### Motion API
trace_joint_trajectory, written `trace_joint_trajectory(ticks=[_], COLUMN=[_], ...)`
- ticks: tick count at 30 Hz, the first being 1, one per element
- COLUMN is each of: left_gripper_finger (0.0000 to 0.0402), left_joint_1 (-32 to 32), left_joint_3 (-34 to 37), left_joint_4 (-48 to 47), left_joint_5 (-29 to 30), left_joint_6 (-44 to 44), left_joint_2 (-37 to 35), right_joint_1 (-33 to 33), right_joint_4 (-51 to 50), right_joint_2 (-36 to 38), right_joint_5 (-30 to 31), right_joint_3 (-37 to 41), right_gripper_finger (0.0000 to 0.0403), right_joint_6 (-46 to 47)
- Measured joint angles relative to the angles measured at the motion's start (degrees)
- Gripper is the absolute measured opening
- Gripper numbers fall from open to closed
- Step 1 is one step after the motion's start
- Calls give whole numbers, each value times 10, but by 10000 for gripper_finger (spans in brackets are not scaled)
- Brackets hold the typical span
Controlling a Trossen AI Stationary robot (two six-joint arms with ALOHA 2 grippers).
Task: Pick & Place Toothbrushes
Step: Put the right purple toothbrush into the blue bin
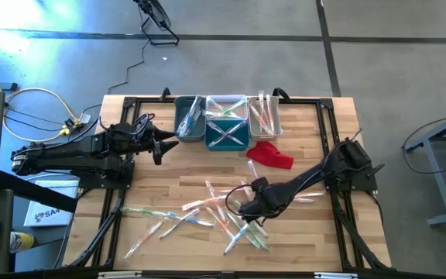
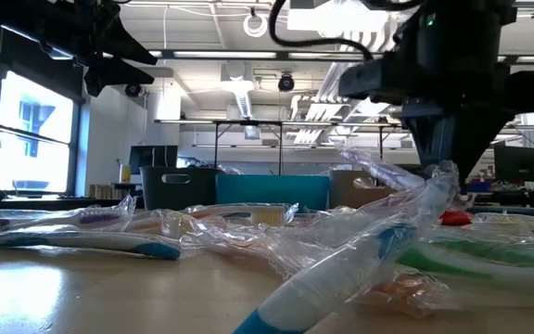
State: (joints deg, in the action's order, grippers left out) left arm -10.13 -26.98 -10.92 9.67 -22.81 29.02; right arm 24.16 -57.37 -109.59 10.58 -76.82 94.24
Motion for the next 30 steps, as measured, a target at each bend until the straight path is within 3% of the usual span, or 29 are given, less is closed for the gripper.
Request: trace_joint_trajectory(ticks=[7, 21, 30], left_gripper_finger=[206, 206, 206], left_joint_1=[0, 0, 0], left_joint_3=[0, 0, 0], left_joint_4=[-1, -14, -31], left_joint_5=[0, 0, 0], left_joint_6=[0, 20, 20], left_joint_2=[0, 0, 0], right_joint_1=[-13, -48, -52], right_joint_4=[7, 16, 16], right_joint_2=[-15, -20, -20], right_joint_5=[-33, -21, 37], right_joint_3=[0, 0, 0], right_gripper_finger=[9, 20, 10], right_joint_6=[-31, -60, -92])
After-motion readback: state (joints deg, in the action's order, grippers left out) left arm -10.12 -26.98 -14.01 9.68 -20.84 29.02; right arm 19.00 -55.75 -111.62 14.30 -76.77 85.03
